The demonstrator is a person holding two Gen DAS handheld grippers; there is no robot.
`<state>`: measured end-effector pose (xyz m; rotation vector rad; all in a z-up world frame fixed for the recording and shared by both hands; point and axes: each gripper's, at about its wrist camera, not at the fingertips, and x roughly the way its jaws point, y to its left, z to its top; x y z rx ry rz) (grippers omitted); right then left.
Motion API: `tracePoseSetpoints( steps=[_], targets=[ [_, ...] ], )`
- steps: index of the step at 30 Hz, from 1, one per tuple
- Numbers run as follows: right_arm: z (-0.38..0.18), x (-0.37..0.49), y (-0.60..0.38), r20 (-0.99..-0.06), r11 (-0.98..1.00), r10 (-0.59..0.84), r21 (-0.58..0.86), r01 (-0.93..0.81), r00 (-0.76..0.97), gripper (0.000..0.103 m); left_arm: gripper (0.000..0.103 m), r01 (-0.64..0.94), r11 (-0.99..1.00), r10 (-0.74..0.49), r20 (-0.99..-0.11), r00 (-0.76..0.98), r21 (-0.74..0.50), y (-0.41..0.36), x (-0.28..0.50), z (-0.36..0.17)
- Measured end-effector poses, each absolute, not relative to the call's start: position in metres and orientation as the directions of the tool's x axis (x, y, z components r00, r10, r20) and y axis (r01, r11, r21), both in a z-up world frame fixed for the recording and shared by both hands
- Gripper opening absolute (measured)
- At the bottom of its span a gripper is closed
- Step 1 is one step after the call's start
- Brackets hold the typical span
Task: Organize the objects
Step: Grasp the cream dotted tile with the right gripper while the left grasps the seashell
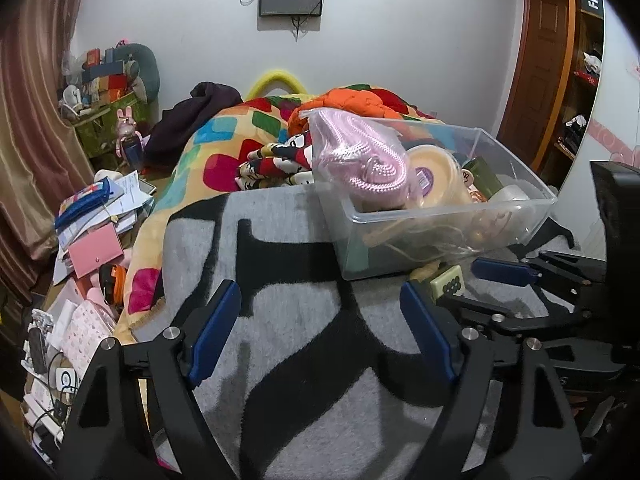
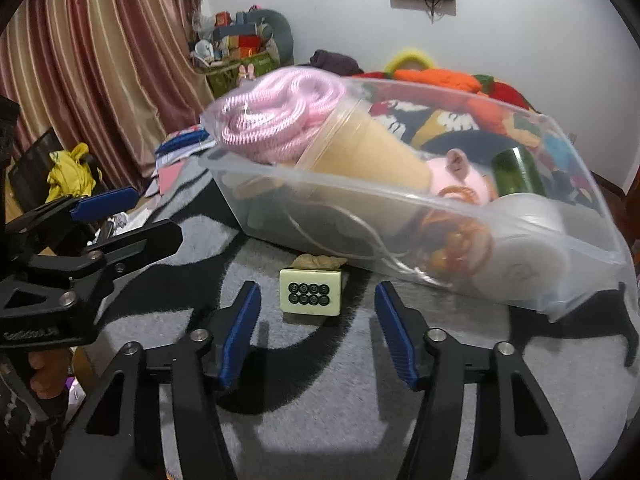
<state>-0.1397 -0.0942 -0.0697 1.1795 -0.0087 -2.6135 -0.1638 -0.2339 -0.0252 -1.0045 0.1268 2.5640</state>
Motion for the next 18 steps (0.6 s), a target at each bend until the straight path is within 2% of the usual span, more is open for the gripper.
tracePoseSetpoints(
  steps=[2, 6, 18],
  targets=[
    [-0.073, -0.144, -0.097, -0.744, -0.962, -0.247, 0.112, 0.249, -0.621, 0.049, 0.082, -0.383, -0.922, 0.319, -0.673, -0.667, -0.057, -0.234, -0.164, -0.027],
    [-0.079, -0.151, -0.101, -0.760, -0.962, -0.239, 0.099, 0.256, -0.604, 0.032, 0.079, -0.399, -0.915, 0.330, -0.684, -0.650, -0.063, -0.229, -0.165, -0.031],
    [-0.070, -0.134, -0.064, -0.723, -0.966, -0.253, 0.158, 0.203, -0.643, 0.032, 0.069, -0.462, -0.882, 0.373, -0.731, -0.571, -0.090, -0.191, -0.169, -0.042]
  ],
)
